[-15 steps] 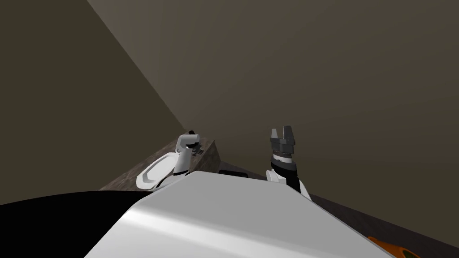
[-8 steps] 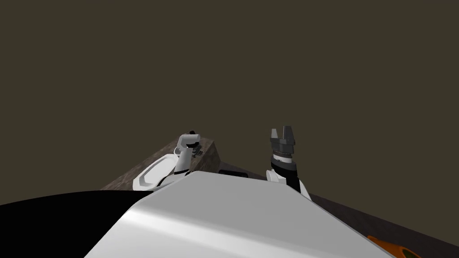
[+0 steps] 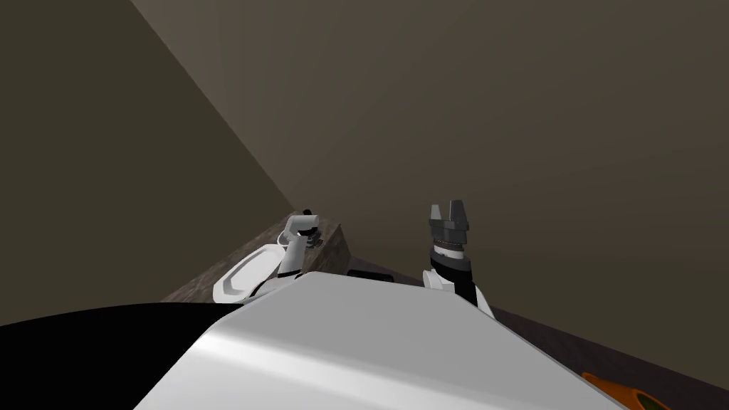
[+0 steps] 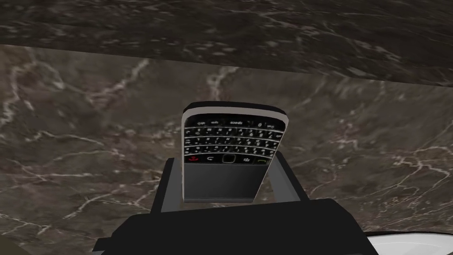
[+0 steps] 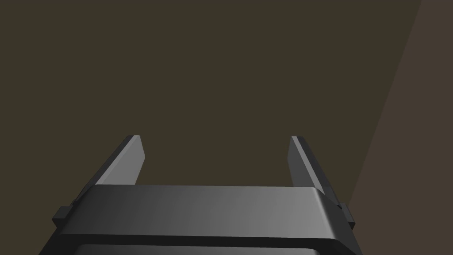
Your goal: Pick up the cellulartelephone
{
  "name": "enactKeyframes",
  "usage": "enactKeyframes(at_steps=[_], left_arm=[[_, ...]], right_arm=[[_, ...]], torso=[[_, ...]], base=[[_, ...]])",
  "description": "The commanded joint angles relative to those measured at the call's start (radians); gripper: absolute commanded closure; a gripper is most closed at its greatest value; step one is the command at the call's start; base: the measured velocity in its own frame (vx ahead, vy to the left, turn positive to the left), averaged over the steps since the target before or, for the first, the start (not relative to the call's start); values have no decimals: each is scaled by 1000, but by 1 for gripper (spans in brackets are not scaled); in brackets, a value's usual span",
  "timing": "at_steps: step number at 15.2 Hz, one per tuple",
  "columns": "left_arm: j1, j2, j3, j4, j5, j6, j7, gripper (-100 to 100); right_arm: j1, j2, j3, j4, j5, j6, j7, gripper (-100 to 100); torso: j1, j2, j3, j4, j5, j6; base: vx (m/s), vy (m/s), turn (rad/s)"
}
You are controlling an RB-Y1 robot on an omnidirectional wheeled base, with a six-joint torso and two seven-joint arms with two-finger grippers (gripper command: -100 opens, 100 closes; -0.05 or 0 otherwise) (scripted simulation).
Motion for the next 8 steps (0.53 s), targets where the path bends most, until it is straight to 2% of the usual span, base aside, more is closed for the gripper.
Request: enactKeyframes(at_steps=[1,2,3,7,8], left_arm=[[0,0,0,0,0,0,0,100],[0,0,0,0,0,0,0,100],[-2,5,8,-29,2,33,-5,100],[-6,9,16,-66,3,78,-11,100],[-4,8,14,-52,2,59,-8,100]], right_arm=[[0,0,0,0,0,0,0,0],[0,0,0,0,0,0,0,0],[0,0,0,0,0,0,0,0],[0,0,0,0,0,0,0,0],[0,0,0,0,0,0,0,0]], torso=[[0,0,0,0,0,0],[0,0,0,0,0,0],[0,0,0,0,0,0],[-2,-1,-1,0,-1,1],[-2,-1,-1,0,-1,1]], base=[[0,0,0],[0,0,0],[8,-8,1],[17,-15,-1],[8,-8,0]])
